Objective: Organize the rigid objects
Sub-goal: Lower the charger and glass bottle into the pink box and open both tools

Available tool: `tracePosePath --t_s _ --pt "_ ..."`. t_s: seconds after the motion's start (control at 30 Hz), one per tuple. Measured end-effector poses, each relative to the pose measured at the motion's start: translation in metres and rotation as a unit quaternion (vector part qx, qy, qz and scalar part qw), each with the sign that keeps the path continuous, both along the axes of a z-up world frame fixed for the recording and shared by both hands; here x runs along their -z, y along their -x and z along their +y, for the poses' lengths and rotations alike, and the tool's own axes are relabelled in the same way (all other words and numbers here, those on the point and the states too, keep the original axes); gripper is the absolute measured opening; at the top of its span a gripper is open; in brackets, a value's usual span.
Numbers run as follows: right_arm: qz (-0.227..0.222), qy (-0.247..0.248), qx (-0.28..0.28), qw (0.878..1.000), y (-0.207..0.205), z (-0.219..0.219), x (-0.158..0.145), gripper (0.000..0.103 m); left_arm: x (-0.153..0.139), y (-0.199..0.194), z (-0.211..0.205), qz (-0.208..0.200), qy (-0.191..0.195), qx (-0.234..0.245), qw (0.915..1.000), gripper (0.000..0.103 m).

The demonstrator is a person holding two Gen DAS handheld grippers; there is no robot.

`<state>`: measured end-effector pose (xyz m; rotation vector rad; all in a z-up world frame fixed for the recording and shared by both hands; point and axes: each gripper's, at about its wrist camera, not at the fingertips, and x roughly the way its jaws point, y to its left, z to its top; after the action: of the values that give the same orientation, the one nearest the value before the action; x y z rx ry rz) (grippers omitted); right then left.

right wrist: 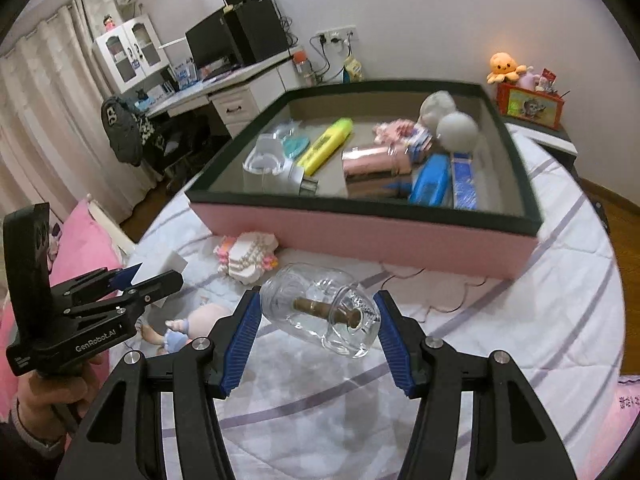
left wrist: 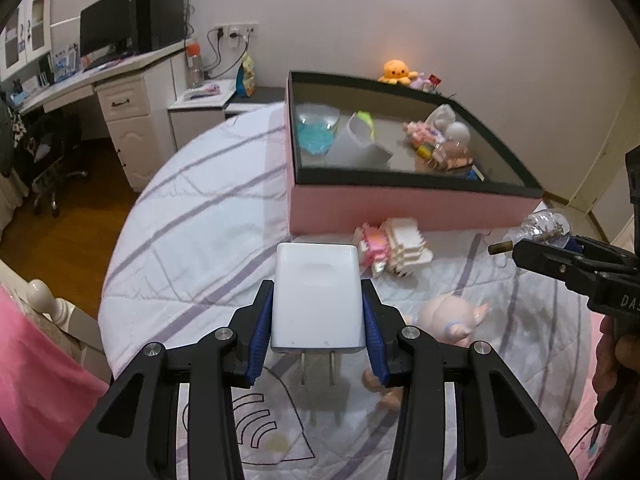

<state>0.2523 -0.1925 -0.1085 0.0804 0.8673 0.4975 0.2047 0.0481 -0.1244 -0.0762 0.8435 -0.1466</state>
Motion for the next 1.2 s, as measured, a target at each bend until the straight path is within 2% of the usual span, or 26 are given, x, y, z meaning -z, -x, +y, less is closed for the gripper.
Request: tracePosePath --t_s 0.2,0.4,0.53,0.73,0.97,1.2 --pt "-0.026 -0.007 0.008 1.000 -0.001 -0.009 -0.022 0.059 -0.022 -0.008 -0.002 -0.023 0.001 0.004 0.9997 0.041" --pt "-0.056 -0.005 0.025 0.998 -0.017 -0.018 -0.047 0.059 -0.055 -0.026 0.000 -0.063 0.000 0.009 0.9980 0.041" --pt "-0.080 -0.001 0.039 0.996 -0.031 -0.024 -0.066 0.059 -0.078 -0.044 -0.004 -0.091 0.002 0.015 0.9957 0.041" --pt "-0.102 -0.003 0.054 0.993 -0.056 -0.026 -0.084 0.059 -0.092 -0.076 -0.017 -0.106 0.012 0.024 0.9940 0.041" --pt "-0.095 -0.001 0.066 0.993 -0.094 -0.017 -0.083 0.059 -0.097 -0.112 -0.040 -0.109 0.016 0.041 0.9931 0.042" --pt "-0.070 0.005 0.080 0.994 -0.123 -0.016 -0.061 0.059 -0.087 -0.143 -0.059 -0.097 0.014 0.046 0.9942 0.042"
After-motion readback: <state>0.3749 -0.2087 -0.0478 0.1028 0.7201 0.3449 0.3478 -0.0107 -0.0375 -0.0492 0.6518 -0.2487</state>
